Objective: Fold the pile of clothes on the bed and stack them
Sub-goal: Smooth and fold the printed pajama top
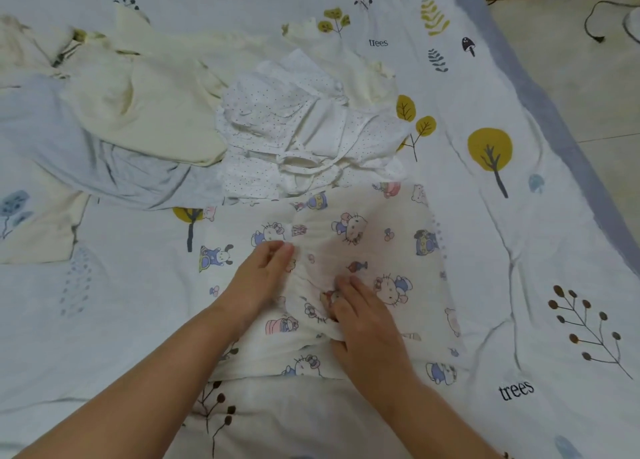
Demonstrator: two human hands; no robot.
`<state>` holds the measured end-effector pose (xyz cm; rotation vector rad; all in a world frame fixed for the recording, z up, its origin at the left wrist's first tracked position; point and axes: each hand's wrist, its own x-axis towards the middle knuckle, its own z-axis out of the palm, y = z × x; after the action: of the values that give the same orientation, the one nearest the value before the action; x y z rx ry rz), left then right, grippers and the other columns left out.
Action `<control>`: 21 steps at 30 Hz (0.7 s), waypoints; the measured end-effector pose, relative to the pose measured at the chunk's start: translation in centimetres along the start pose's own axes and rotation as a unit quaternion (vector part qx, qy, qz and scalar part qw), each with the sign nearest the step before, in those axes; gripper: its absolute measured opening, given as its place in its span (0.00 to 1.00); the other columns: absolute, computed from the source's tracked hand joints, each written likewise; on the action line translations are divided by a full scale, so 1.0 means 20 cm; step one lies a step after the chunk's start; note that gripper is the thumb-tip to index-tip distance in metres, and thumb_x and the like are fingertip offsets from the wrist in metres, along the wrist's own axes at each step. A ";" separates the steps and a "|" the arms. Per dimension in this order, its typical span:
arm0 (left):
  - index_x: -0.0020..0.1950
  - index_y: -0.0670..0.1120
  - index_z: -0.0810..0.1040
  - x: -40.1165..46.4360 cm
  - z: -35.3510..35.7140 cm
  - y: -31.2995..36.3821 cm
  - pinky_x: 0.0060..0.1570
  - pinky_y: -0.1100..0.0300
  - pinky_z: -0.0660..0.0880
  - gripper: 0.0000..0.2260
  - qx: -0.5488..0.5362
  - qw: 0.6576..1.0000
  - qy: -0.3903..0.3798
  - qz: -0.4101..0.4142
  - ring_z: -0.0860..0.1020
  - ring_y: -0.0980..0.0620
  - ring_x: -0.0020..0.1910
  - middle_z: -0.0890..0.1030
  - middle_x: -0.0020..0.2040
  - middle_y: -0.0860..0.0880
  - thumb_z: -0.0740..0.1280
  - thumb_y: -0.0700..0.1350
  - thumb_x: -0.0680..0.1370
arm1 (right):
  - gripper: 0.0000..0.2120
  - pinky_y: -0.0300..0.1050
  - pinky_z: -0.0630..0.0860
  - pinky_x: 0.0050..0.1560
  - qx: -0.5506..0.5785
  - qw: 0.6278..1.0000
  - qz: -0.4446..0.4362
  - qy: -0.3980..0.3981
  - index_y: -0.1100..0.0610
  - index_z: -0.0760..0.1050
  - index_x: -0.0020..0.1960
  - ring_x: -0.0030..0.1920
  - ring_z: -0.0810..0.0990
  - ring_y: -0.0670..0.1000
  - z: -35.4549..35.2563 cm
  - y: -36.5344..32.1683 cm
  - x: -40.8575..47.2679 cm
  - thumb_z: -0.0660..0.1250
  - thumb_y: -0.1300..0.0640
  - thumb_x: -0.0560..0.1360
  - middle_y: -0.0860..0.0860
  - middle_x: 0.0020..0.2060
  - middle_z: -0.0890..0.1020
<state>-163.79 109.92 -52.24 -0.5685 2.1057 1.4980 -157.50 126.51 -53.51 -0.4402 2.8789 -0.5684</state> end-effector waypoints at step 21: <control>0.43 0.46 0.76 0.10 -0.27 -0.19 0.40 0.53 0.75 0.10 0.004 0.981 0.196 0.002 0.79 0.48 0.40 0.80 0.41 0.48 0.69 0.52 0.73 | 0.36 0.46 0.35 0.72 -0.072 0.977 0.106 -0.168 0.49 0.34 0.75 0.75 0.36 0.56 -0.04 0.03 -0.09 0.52 0.66 0.77 0.52 0.73 0.31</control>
<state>-163.90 103.52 -54.68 -0.9199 2.4011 1.4711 -156.13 127.83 -52.82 -0.2185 2.6035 -0.2243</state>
